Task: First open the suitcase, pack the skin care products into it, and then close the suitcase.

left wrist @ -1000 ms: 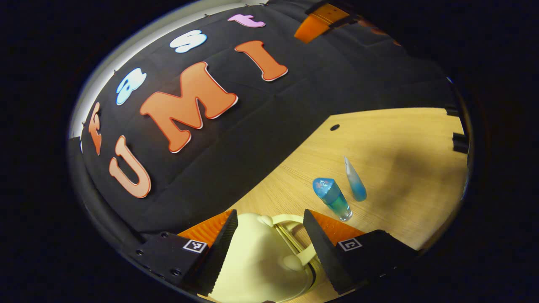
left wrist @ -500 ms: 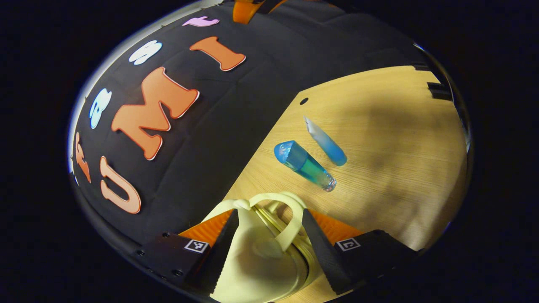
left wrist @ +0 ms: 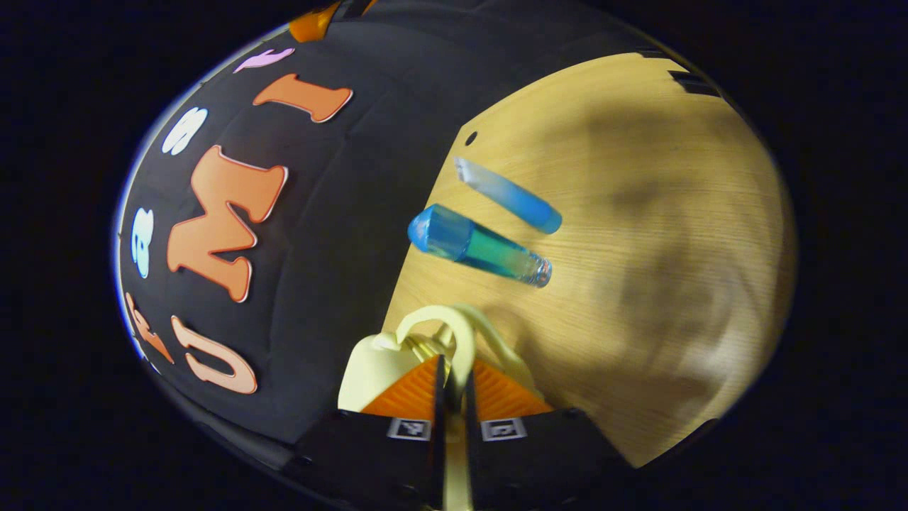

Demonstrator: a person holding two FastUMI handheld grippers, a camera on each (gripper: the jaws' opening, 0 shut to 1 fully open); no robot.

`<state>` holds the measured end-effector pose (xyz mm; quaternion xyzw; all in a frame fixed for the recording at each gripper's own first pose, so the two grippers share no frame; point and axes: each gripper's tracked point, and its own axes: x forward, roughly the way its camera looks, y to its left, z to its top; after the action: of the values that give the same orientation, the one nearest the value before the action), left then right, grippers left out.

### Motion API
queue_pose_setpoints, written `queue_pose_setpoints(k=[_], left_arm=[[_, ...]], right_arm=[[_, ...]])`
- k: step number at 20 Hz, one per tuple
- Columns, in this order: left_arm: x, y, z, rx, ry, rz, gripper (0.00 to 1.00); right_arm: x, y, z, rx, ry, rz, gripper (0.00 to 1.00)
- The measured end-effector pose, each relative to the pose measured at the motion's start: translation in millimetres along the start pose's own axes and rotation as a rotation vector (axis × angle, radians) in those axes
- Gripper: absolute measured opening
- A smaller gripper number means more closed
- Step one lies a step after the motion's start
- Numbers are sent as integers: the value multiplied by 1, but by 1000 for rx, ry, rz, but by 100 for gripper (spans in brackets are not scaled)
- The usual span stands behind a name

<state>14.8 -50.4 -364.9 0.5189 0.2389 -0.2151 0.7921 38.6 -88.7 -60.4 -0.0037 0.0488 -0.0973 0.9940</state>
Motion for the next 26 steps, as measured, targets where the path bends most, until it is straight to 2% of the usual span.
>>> queue_pose_setpoints(k=[1,2,5,7,11,16,19,22,26], left_arm=[[-4,2,-1,-20,8,4,11],[-9,3,0,-54,5,-2,4],[-15,24,3,-181,-14,-4,4],[-26,54,4,-246,-28,42,4],[-44,114,-4,-472,-39,127,4],[-66,186,-39,-698,-45,246,4],[-85,221,-71,-774,-40,310,3],[-99,250,-109,-789,-17,387,3],[-112,269,-156,-834,14,451,3]], right_arm=[[0,-1,0,0,1,-2,95],[0,-1,-1,-1,2,-5,95],[0,-1,0,1,-1,-8,95],[1,3,-1,0,2,-5,95],[5,19,0,22,12,17,95],[10,50,3,37,18,66,95],[11,65,3,16,21,86,95],[11,85,1,8,35,109,95],[7,109,3,-4,44,140,95]])
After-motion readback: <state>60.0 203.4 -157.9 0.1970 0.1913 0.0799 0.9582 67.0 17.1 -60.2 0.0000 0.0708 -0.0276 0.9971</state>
